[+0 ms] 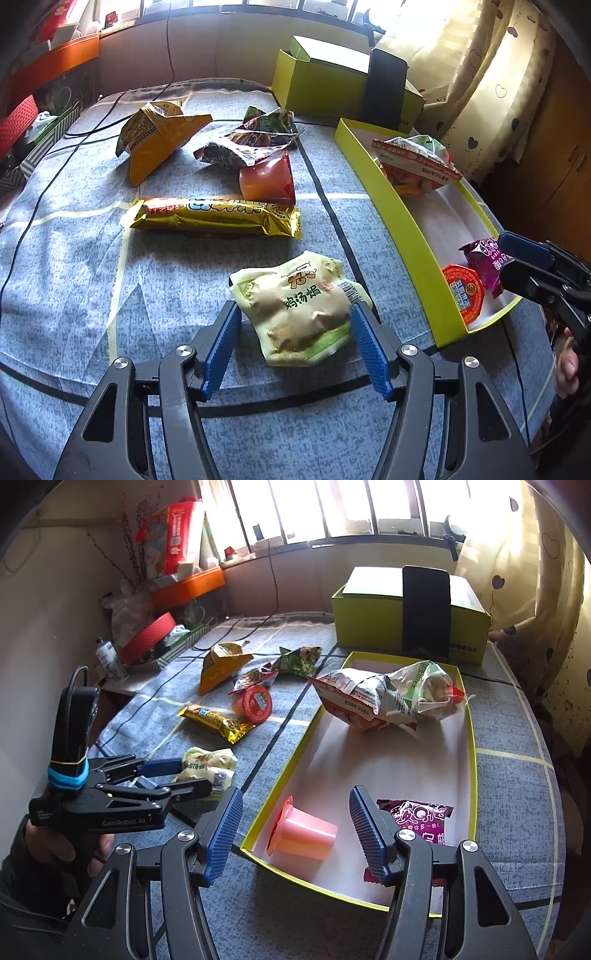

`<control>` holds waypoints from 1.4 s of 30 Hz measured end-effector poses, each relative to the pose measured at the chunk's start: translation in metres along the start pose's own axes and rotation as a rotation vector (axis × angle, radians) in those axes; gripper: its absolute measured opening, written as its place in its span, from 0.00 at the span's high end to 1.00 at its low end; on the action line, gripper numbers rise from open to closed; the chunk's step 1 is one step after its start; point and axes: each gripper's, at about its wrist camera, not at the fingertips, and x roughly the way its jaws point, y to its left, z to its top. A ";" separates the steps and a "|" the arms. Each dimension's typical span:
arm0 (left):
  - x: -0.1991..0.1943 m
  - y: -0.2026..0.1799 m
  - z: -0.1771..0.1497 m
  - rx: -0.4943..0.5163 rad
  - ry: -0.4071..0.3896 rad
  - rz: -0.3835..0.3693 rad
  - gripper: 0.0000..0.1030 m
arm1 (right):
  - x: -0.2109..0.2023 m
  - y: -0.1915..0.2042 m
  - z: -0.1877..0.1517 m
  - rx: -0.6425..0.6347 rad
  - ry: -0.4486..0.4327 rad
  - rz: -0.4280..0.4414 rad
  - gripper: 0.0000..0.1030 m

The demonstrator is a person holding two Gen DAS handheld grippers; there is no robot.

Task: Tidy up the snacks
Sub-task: 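Close the left gripper on the green-white chicken snack bag, then lift the chicken bag with the left gripper while the right grasps the brown sausage bag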

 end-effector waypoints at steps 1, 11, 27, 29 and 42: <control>0.000 -0.001 0.000 -0.002 -0.001 0.007 0.38 | 0.000 0.000 0.000 -0.001 -0.001 0.000 0.42; 0.010 -0.011 0.006 -0.087 0.002 0.065 0.32 | 0.002 0.000 0.001 -0.013 -0.006 0.010 0.42; 0.018 -0.033 -0.005 0.149 -0.020 0.076 0.27 | 0.001 -0.005 0.001 -0.011 -0.012 0.008 0.42; 0.019 -0.039 -0.009 0.210 -0.021 0.104 0.26 | 0.002 -0.004 0.001 -0.014 -0.010 0.009 0.42; 0.011 -0.018 -0.011 0.170 -0.032 0.084 0.27 | 0.003 -0.002 0.003 -0.012 -0.004 0.001 0.42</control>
